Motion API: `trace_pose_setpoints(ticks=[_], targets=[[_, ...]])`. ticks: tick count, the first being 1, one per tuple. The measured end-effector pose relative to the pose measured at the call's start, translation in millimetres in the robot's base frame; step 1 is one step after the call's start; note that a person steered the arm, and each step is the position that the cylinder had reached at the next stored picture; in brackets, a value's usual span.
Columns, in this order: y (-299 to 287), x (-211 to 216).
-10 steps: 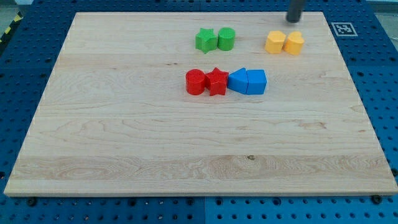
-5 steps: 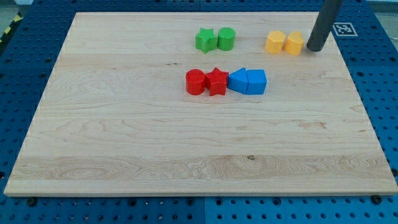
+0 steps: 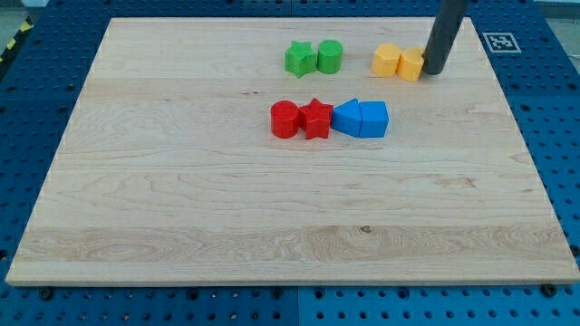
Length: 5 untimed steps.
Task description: Move the yellow blocks towards the green blocks
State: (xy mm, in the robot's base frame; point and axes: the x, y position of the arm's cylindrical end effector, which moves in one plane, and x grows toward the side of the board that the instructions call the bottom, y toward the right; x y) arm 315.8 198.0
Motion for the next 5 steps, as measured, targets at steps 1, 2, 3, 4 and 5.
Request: trace_pose_setpoints(ticks=[1, 2, 3, 4, 5], targets=[[-15.1, 0.0], [-23.6, -1.6], [-23.8, -15.9], [-23.8, -26.6], [-23.8, -26.6]])
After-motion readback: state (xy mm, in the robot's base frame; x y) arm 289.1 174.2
